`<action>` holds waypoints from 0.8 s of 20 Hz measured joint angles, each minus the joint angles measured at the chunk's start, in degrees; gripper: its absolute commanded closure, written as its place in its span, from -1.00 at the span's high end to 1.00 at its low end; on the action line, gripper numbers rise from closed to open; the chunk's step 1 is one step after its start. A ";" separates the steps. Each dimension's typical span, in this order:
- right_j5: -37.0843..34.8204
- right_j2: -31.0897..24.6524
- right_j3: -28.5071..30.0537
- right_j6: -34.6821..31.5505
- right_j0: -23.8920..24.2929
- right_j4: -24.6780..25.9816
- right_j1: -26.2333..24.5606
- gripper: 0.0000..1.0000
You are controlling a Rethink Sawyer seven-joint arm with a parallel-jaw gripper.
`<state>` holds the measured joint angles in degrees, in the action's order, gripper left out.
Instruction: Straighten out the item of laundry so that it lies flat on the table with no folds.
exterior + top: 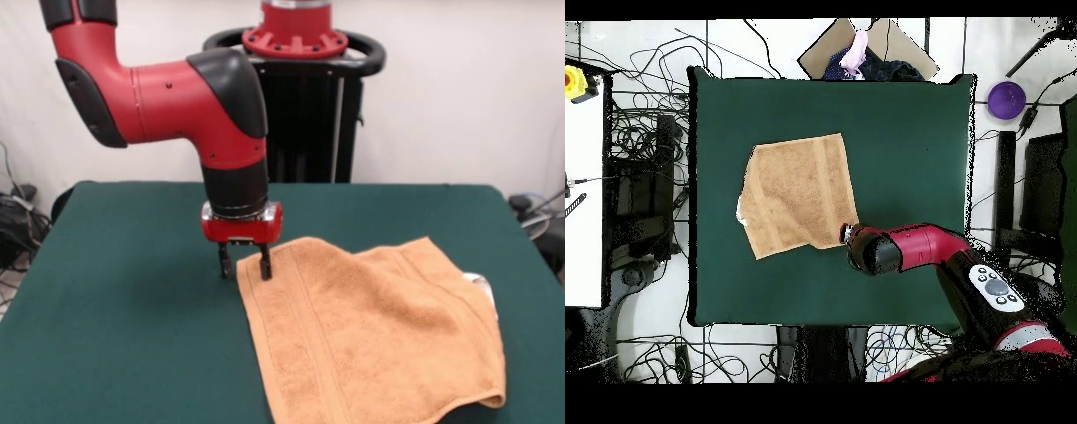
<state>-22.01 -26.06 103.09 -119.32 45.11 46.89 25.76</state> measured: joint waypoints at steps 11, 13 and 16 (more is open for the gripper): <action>-0.07 1.01 -0.50 0.00 -1.46 0.01 0.13 1.00; -0.07 1.25 -0.60 0.00 -1.73 -0.01 0.14 1.00; -0.07 1.53 -0.74 0.00 -2.08 -0.02 0.15 1.00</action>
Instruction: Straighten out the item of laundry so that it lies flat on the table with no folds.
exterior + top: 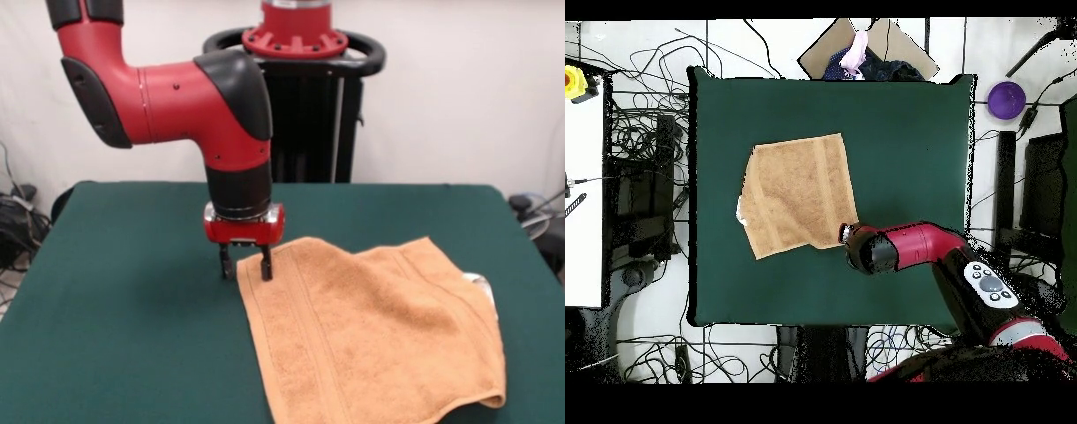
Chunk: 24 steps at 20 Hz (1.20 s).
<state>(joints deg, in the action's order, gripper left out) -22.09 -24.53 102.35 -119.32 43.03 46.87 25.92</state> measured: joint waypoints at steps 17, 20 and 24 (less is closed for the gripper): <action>0.05 0.03 -0.32 0.00 0.74 -0.02 -0.11 -1.00; 0.01 -0.46 -0.29 0.00 1.61 -0.38 -0.40 -1.00; 0.00 -0.88 -0.19 0.00 2.27 -0.72 -0.59 -1.00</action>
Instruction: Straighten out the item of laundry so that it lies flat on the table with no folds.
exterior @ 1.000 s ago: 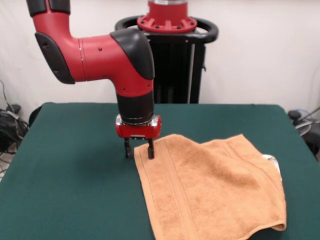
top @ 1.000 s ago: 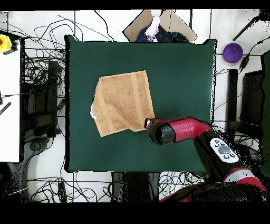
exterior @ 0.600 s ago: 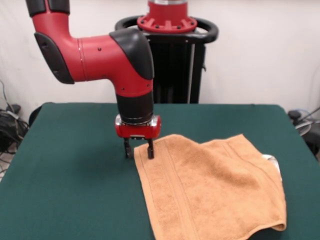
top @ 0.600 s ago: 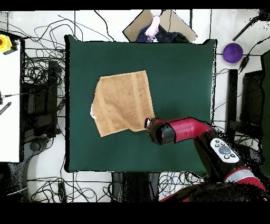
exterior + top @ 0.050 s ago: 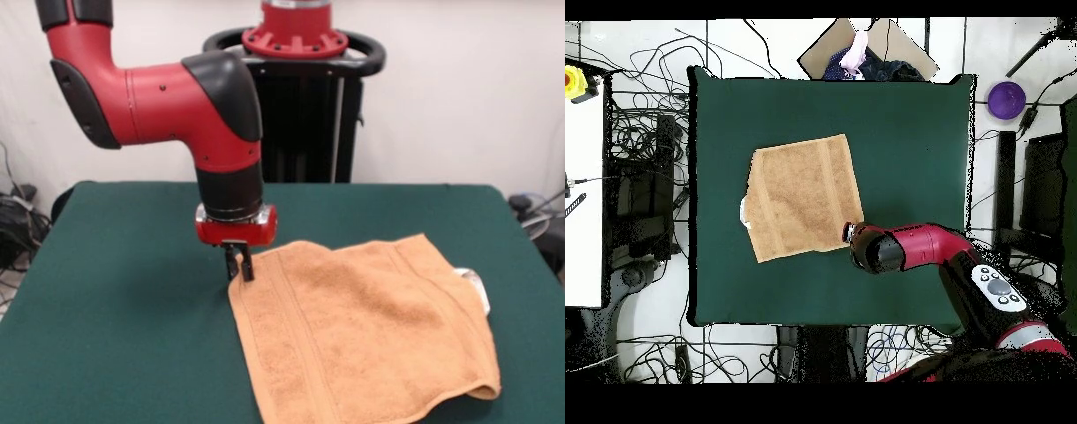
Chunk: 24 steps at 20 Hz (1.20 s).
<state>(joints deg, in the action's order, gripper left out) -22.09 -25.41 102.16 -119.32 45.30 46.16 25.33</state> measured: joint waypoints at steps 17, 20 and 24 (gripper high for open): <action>-0.02 -1.70 0.49 0.00 2.26 -0.01 -0.58 -1.00; -0.02 -2.80 0.83 0.00 3.73 -0.01 -0.97 -1.00; -0.10 -4.44 1.27 0.01 5.93 0.01 -1.66 -1.00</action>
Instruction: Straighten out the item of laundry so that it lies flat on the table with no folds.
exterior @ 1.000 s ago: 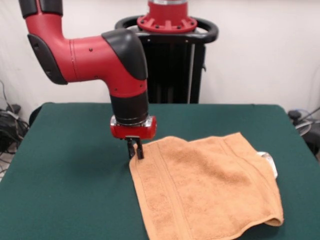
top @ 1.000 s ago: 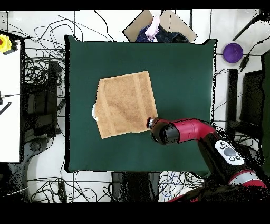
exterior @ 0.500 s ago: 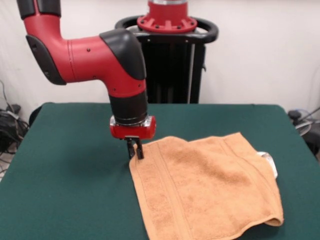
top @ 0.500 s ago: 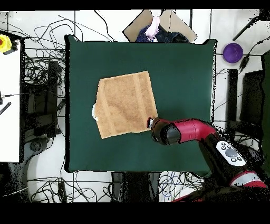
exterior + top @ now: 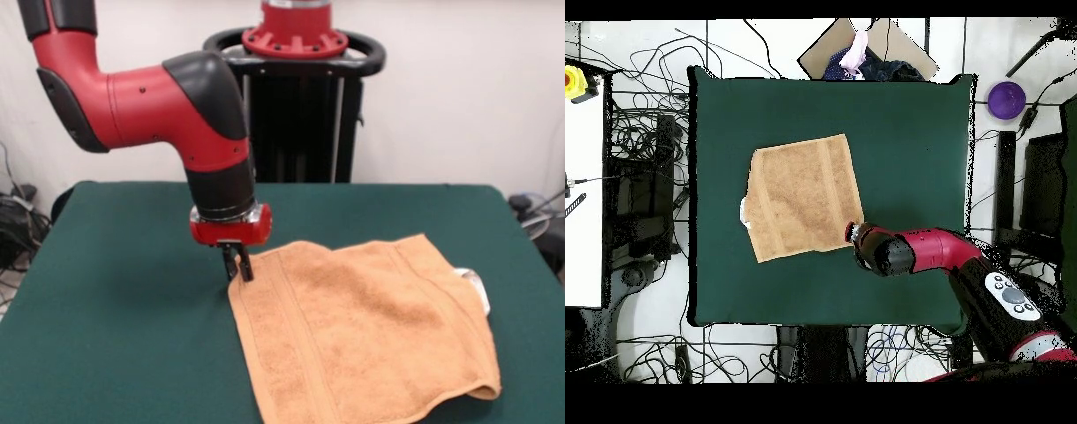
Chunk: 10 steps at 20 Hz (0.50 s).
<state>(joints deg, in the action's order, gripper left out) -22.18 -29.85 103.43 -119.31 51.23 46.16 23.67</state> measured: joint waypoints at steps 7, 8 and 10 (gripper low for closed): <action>-0.21 -2.13 0.51 0.60 2.91 -0.01 -1.05 -1.00; -0.23 -2.32 0.56 0.99 3.15 0.00 -1.13 -1.00; -0.26 -2.77 0.70 2.03 3.75 0.02 -1.33 -1.00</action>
<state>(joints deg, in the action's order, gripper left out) -22.44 -32.62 104.13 -117.28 54.97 46.19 22.34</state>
